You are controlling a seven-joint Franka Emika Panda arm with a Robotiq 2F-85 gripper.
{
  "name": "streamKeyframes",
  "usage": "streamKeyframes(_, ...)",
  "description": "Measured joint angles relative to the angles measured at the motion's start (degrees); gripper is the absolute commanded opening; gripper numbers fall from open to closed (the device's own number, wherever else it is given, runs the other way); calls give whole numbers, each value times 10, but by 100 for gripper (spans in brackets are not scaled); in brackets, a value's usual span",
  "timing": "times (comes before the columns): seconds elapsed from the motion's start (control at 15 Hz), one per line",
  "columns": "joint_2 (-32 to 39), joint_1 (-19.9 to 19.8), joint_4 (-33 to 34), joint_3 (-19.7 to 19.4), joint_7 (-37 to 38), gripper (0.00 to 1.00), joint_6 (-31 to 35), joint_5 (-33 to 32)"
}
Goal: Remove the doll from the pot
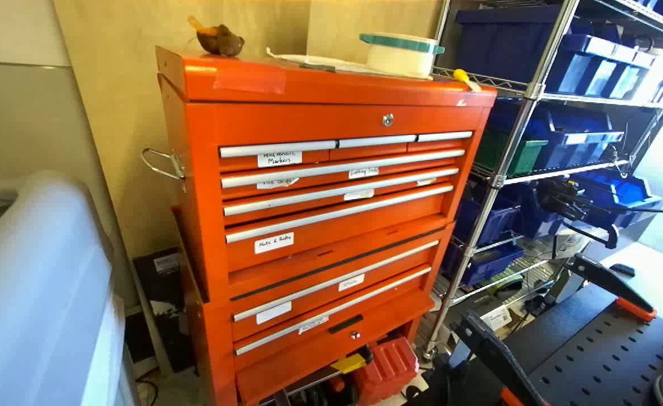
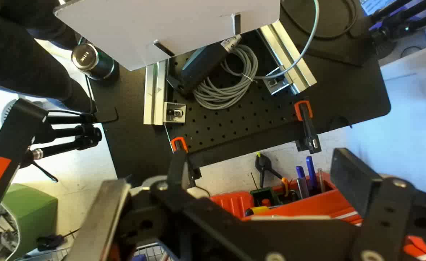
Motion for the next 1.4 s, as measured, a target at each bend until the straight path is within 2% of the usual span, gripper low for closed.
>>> streamKeyframes(0.53,0,0,0,0,0,100,0,0)
streamKeyframes(0.73,7,-2,-2,0,1,100,19,-3)
streamKeyframes(1.07,77,-22,14,-8,4,100,124,-38)
streamKeyframes(1.4,208,-39,82,-15,56,100,237,-56)
